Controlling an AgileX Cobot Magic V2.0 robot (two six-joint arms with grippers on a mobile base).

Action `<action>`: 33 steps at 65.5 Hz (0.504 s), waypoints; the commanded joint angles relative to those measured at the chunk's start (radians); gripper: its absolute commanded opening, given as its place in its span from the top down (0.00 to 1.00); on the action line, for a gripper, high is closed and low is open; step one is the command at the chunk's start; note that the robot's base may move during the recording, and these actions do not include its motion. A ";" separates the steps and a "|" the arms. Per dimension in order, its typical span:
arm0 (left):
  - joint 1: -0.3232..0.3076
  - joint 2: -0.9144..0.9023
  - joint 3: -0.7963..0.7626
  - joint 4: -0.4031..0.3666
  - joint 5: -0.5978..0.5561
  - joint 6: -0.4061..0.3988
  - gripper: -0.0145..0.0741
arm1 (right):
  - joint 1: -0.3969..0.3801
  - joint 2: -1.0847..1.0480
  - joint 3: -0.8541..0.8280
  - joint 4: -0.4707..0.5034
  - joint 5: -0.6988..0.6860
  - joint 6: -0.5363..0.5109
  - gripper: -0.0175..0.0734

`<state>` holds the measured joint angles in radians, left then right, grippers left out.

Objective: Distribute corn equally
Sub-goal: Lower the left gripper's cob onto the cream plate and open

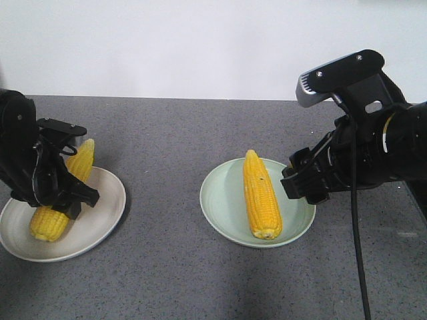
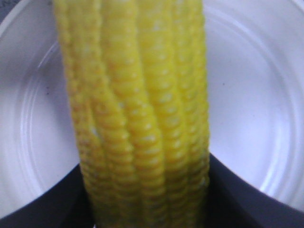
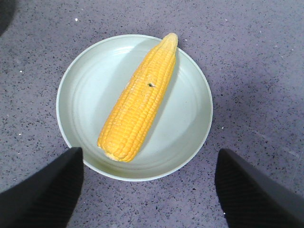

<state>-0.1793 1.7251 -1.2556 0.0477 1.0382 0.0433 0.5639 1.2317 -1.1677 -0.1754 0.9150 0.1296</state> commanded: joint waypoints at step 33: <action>-0.001 -0.071 -0.033 0.045 0.000 0.001 0.27 | -0.003 -0.024 -0.024 -0.052 -0.076 0.001 0.20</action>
<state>-0.1793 1.7315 -1.2579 0.0662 1.0400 0.0433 0.5639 1.2317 -1.1677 -0.1908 0.9055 0.1296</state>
